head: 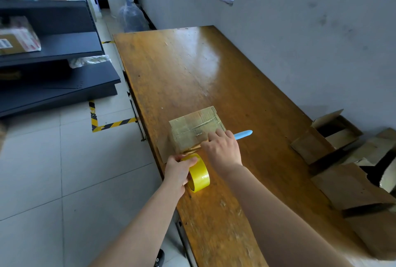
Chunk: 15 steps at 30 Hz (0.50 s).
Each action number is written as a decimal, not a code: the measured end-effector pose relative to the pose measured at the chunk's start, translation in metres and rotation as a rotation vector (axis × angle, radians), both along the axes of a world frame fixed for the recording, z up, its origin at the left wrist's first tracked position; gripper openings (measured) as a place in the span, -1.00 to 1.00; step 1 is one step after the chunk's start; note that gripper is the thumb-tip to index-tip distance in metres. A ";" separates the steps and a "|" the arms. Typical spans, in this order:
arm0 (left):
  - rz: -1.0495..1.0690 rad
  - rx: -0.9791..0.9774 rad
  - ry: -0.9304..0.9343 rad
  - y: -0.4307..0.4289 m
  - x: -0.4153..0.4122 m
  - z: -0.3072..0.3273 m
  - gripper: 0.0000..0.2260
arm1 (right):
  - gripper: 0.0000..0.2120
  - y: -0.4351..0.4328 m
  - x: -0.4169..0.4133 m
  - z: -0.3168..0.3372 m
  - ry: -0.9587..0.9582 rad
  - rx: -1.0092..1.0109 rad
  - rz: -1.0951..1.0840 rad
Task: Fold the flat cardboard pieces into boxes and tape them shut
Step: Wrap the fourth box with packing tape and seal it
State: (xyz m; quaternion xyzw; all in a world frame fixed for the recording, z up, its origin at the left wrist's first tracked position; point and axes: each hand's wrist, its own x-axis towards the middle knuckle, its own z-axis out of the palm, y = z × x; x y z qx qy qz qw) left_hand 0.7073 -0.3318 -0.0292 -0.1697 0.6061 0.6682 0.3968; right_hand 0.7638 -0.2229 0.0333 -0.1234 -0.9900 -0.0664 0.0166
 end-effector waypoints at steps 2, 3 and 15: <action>-0.004 0.005 -0.012 -0.001 -0.001 0.001 -0.61 | -0.85 -0.002 -0.003 -0.002 -0.019 0.032 0.016; -0.002 0.004 -0.016 -0.002 -0.003 0.001 -0.61 | -0.85 -0.002 -0.005 -0.003 -0.027 0.044 0.023; -0.116 -0.043 0.066 -0.011 -0.015 0.003 -0.71 | -0.82 0.020 0.021 -0.056 -0.125 -0.063 -0.243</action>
